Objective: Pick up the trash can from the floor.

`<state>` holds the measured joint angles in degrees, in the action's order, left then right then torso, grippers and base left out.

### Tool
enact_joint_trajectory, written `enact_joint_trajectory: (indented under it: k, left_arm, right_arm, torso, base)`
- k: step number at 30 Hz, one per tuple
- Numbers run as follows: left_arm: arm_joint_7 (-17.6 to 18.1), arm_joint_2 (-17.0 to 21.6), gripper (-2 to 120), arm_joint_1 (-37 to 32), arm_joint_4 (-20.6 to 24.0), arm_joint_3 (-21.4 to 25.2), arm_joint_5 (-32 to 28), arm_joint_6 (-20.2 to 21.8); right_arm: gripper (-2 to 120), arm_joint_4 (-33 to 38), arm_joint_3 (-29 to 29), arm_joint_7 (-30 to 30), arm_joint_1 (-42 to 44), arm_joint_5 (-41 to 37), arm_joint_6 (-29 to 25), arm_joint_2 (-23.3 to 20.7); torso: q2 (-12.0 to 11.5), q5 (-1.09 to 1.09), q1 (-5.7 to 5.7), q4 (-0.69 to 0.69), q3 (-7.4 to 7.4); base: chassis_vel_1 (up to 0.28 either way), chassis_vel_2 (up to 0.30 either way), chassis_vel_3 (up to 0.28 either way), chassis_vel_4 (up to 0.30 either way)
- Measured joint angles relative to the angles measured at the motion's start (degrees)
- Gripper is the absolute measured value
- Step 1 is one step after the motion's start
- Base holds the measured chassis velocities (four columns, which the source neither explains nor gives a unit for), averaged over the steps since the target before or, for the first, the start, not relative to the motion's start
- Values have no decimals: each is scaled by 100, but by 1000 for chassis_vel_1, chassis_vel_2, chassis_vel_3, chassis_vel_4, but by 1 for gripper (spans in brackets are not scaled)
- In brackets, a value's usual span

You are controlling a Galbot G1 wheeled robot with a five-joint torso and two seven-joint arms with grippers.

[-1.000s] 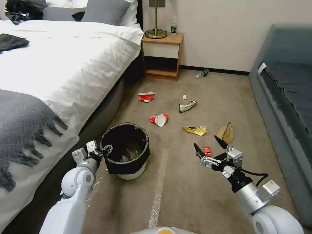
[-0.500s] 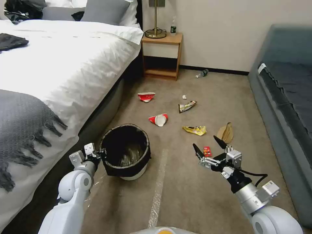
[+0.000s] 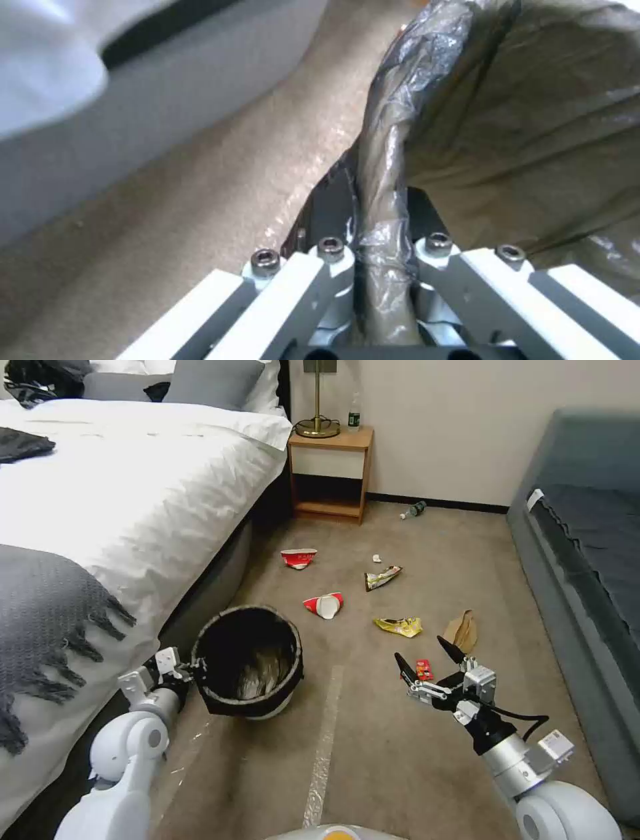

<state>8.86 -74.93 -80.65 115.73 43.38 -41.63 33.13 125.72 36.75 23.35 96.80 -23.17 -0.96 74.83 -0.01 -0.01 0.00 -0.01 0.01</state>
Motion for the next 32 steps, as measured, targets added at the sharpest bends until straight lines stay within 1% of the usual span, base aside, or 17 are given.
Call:
enact_joint_trajectory:
  k: [1,3,4,6,7,9,12,19,32]
  left_arm:
    - [0,0,3,0,0,0,0,0]
    - [0,45,3,-215,359,111,-76,3]
    - [0,45,3,-215,359,111,-76,3]
    - [-4,75,3,-466,776,231,-151,13]
    - [-4,75,3,-466,776,231,-151,13]
    - [-32,96,3,-653,1118,373,-181,20]
    - [-32,101,3,-706,1242,476,-219,23]
    - [-11,102,3,-750,1339,636,-335,27]
    - [-15,64,3,-679,1302,641,-334,27]
  right_arm:
    - [100,0,0,0,0,0,0,0]
    - [100,16,0,0,-1,-14,-4,-5]
    - [100,16,0,0,-1,-14,-4,-5]
    - [100,26,11,0,-20,-50,-6,-23]
    - [100,26,11,0,-20,-50,-6,-23]
    - [100,26,15,0,-40,-70,-11,-39]
    - [100,31,3,0,-42,-70,-15,-40]
    - [100,52,-33,-1,-46,-56,-16,-37]
    - [100,76,-101,4,6,55,-41,21]
  torso:
    - [0,0,0,0,0]
    - [0,2,0,1,-1]
    - [0,2,0,1,-1]
    - [0,1,0,1,-1]
    - [0,1,0,1,-1]
    - [0,2,0,1,-1]
    - [0,1,0,1,-1]
    - [0,1,0,1,-1]
    - [0,1,0,1,-1]
  base:
    - [0,0,0,0]
    - [0,0,0,0]
    - [0,0,0,0]
    - [0,0,0,0]
    - [0,0,0,0]
    - [0,0,0,0]
    - [0,0,0,0]
    - [0,0,0,0]
    - [0,0,0,0]
